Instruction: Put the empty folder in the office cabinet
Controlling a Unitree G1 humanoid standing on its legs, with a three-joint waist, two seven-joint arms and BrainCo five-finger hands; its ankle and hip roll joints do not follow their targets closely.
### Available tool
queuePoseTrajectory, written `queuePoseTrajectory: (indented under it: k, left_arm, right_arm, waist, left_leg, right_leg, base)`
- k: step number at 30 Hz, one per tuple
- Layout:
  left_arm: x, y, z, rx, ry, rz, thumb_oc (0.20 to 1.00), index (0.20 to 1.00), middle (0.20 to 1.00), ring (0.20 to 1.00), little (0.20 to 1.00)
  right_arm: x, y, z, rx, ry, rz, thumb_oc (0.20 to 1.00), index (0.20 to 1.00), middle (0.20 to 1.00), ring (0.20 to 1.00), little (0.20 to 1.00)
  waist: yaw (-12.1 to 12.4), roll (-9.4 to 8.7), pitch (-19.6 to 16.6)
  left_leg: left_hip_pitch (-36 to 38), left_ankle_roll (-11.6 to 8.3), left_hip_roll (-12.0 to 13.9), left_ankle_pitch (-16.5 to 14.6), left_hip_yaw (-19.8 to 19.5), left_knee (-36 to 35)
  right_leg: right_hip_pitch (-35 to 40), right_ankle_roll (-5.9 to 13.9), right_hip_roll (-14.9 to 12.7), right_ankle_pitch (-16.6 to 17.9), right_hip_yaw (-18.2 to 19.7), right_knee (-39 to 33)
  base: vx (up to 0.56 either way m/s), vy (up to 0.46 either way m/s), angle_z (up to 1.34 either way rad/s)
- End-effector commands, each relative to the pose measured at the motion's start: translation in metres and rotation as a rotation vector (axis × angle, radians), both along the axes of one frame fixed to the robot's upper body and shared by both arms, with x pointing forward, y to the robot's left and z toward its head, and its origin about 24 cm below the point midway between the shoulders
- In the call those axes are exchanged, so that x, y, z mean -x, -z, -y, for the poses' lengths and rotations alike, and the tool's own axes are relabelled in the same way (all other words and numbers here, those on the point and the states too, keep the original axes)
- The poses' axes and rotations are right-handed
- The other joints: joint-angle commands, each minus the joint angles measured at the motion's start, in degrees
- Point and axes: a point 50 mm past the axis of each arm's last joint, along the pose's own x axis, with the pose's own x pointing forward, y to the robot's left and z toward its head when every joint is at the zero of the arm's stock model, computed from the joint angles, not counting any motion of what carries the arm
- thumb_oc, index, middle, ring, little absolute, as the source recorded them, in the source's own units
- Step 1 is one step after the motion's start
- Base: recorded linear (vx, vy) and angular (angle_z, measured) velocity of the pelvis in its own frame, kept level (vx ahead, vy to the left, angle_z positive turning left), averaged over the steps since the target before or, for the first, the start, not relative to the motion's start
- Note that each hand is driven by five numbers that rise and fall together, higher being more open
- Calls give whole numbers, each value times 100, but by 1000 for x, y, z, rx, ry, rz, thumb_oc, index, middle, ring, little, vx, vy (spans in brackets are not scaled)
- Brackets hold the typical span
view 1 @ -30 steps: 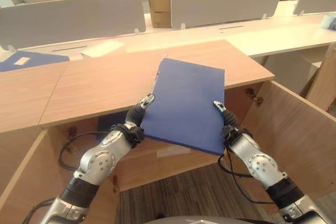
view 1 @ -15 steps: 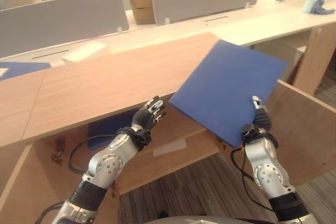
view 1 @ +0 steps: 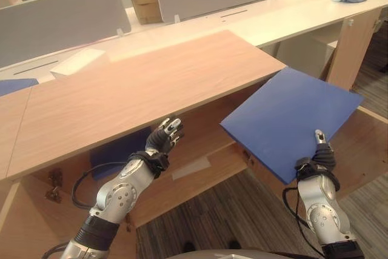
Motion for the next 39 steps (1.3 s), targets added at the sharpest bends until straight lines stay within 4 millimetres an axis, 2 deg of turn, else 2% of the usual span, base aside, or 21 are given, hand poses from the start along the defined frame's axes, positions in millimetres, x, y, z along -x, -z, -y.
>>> queuePoseTrajectory:
  k: [1, 2, 4, 10, 11, 12, 13, 17, 25, 34, 36, 39]
  left_arm:
    - [-9, -23, -14, -33, -92, 131, 1000, 1000, 1000, 1000, 1000]
    - [-9, -23, -14, -33, -92, 131, 1000, 1000, 1000, 1000, 1000]
    - [-9, -20, -23, -72, -176, 121, 1000, 1000, 1000, 1000, 1000]
    - [-8, -18, -25, -75, -185, 112, 1000, 1000, 1000, 1000, 1000]
    - [-2, -9, -35, -97, -225, 76, 1000, 1000, 1000, 1000, 1000]
    - [-2, -9, -35, -97, -225, 76, 1000, 1000, 1000, 1000, 1000]
    - [3, -3, -40, -114, -253, 51, 1000, 1000, 1000, 1000, 1000]
    - [9, 6, -44, -153, -282, 15, 1000, 1000, 1000, 1000, 1000]
    - [13, 34, -49, -254, -338, -132, 1000, 1000, 1000, 1000, 1000]
    - [32, 84, -64, -478, -341, -364, 1000, 1000, 1000, 1000, 1000]
    - [56, 124, -70, -558, -334, -558, 1000, 1000, 1000, 1000, 1000]
    - [86, 161, -82, -640, -341, -734, 1000, 1000, 1000, 1000, 1000]
  right_arm:
    - [-19, -27, -26, 13, -228, 156, 200, 200, 200, 200, 200]
    - [-19, -27, -26, 13, -228, 156, 200, 200, 200, 200, 200]
    - [-12, -13, -42, 52, -439, 78, 200, 200, 200, 200, 200]
    - [-9, -10, -44, 60, -480, 60, 200, 200, 200, 200, 200]
    - [8, 5, -46, 55, -590, -24, 200, 200, 200, 200, 200]
    - [8, 5, -46, 55, -590, -24, 200, 200, 200, 200, 200]
    - [18, 14, -43, 39, -634, -67, 200, 200, 200, 200, 200]
    - [24, 18, -44, -3, -639, -69, 200, 200, 200, 200, 200]
    - [14, 19, -48, -18, -596, -28, 200, 200, 200, 200, 200]
    - [4, 16, -42, -39, -526, 12, 200, 200, 200, 200, 200]
    - [-2, 18, -39, -70, -489, 11, 200, 200, 200, 200, 200]
    - [-11, 19, -36, -96, -459, 13, 200, 200, 200, 200, 200]
  waist:
    - [-31, -165, -11]
    - [-31, -165, -11]
    - [-25, -224, 17]
    - [-23, -243, 25]
    - [-21, -333, 53]
    - [-21, -333, 53]
    - [-5, -402, 84]
    - [69, -477, 143]
    - [243, -520, 154]
    - [379, -564, 179]
    - [458, -582, 190]
    - [543, -604, 206]
  left_leg:
    - [339, -58, 73, -989, -75, 33]
    - [339, -58, 73, -989, -75, 33]
    - [315, -60, 68, -985, -82, 33]
    - [312, -61, 68, -983, -82, 33]
    - [296, -59, 69, -977, -72, 33]
    - [296, -59, 69, -977, -72, 33]
    - [285, -50, 64, -976, -86, 33]
    - [255, -47, 55, -949, -147, 33]
    - [196, -47, 36, -925, -257, 33]
    - [174, -36, 23, -920, -334, 33]
    - [164, -26, 10, -918, -381, 33]
    - [156, -30, 3, -914, -421, 33]
  right_leg:
    - [21, 218, -96, -271, -207, 13]
    - [21, 218, -96, -271, -207, 13]
    - [4, 222, -100, -282, -213, 13]
    - [2, 222, -100, -283, -215, 13]
    - [-17, 227, -98, -282, -216, 13]
    - [-17, 227, -98, -282, -216, 13]
    - [-21, 236, -99, -284, -239, 13]
    - [-23, 243, -98, -278, -309, 13]
    - [-21, 236, -92, -301, -430, 13]
    - [5, 245, -102, -307, -542, 13]
    - [17, 243, -100, -314, -595, 13]
    - [31, 246, -106, -317, -647, 13]
  base:
    - [-4, 0, -5]
    - [-8, -2, -7]
    - [-14, -8, -3]
    - [-1, -2, 2]
    - [0, 0, 0]
    - [-20, -50, 4]
    - [-20, -47, 5]
    - [-15, -31, 6]
    - [2, -8, 3]
    - [10, -20, 10]
    - [13, -30, 4]
    - [5, -24, 7]
